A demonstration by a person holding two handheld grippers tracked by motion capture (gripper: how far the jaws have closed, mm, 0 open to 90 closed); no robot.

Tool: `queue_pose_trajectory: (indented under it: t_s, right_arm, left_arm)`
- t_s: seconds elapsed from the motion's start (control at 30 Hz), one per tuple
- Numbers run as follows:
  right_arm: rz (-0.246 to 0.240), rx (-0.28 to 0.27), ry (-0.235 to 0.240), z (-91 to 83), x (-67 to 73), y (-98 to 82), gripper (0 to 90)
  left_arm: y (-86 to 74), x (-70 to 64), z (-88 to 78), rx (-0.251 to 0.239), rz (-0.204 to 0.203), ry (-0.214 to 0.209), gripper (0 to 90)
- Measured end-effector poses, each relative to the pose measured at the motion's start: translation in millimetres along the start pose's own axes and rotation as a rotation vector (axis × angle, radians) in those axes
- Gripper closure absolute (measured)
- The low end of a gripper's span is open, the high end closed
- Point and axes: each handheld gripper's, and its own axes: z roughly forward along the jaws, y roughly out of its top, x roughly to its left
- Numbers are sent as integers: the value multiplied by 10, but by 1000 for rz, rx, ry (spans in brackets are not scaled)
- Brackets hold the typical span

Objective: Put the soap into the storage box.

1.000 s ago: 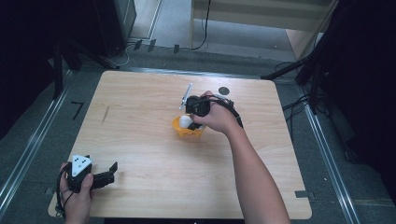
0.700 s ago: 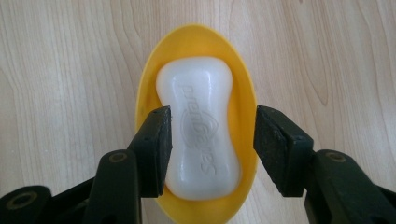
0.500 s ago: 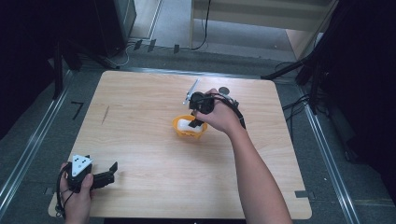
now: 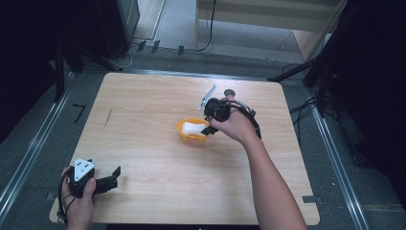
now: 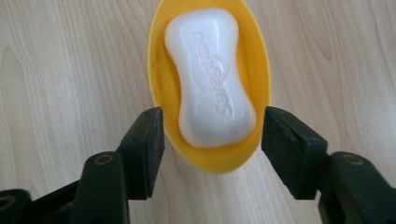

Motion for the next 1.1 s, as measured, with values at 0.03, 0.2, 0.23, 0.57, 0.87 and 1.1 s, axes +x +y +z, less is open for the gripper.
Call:
queue_pose_trajectory:
  t_s: [0.03,0.2,0.23,0.57,0.87,1.1]
  right_arm:
    - [2,-4,-7,-7,5,-21,368]
    - [49,-13,-19,-38,42,-141,182]
    - [52,-13,-17,-40,44,-162,155]
    - [143,-56,-39,-90,61,-410,0]
    - [185,-95,-97,-158,181,-661,0]
    - [219,-117,-112,-234,285,-858,0]
  left_arm:
    - [0,0,0,0,0,0,0]
    - [1,-3,0,2,3,3,0]
    - [1,-3,0,3,3,3,0]
    - [1,-3,1,1,5,2,0]
    - [1,-6,3,1,8,2,0]
    - [1,-10,3,0,8,5,0]
